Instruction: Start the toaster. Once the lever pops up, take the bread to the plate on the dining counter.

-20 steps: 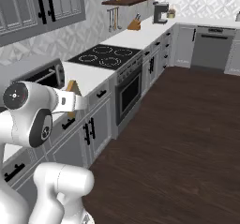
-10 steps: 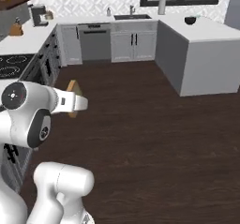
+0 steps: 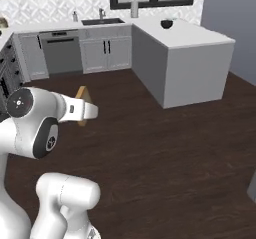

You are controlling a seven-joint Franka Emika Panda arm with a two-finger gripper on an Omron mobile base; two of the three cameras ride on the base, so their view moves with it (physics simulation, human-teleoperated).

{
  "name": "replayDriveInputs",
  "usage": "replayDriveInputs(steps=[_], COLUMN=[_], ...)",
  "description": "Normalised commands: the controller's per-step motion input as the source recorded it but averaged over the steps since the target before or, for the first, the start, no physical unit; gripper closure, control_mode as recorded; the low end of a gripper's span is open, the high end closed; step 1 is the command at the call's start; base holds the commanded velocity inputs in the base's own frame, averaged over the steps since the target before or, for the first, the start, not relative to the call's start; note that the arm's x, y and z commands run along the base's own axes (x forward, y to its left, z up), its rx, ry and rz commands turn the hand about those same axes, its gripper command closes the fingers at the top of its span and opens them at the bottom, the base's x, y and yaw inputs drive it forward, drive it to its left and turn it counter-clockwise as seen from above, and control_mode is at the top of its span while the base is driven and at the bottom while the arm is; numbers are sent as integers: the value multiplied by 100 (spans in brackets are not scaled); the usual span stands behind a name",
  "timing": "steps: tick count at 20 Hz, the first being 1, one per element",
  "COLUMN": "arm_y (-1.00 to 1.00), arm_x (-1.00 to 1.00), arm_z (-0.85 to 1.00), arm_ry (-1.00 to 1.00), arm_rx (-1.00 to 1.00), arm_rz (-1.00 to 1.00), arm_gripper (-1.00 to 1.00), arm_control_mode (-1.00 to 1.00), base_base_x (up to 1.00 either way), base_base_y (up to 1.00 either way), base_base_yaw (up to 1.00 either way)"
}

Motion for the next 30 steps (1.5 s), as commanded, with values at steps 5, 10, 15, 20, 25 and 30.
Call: replayDriveInputs(steps=[5, 10, 15, 20, 25, 30], arm_y=[0, 0, 0, 0, 0, 0], arm_x=[0, 0, 0, 0, 0, 0], arm_z=[0, 0, 0, 0, 0, 0], arm_ry=[0, 0, 0, 0, 0, 0], arm_rx=[0, 0, 0, 0, 0, 0], arm_rz=[0, 0, 0, 0, 0, 0], arm_gripper=[100, 100, 100, 100, 100, 100], arm_control_mode=[100, 100, 100, 100, 100, 100], base_base_x=[100, 100, 100, 100, 100, 100], base_base_y=[0, 0, 0, 0, 0, 40], base_base_yaw=[-9, -30, -39, -37, -37, -47])
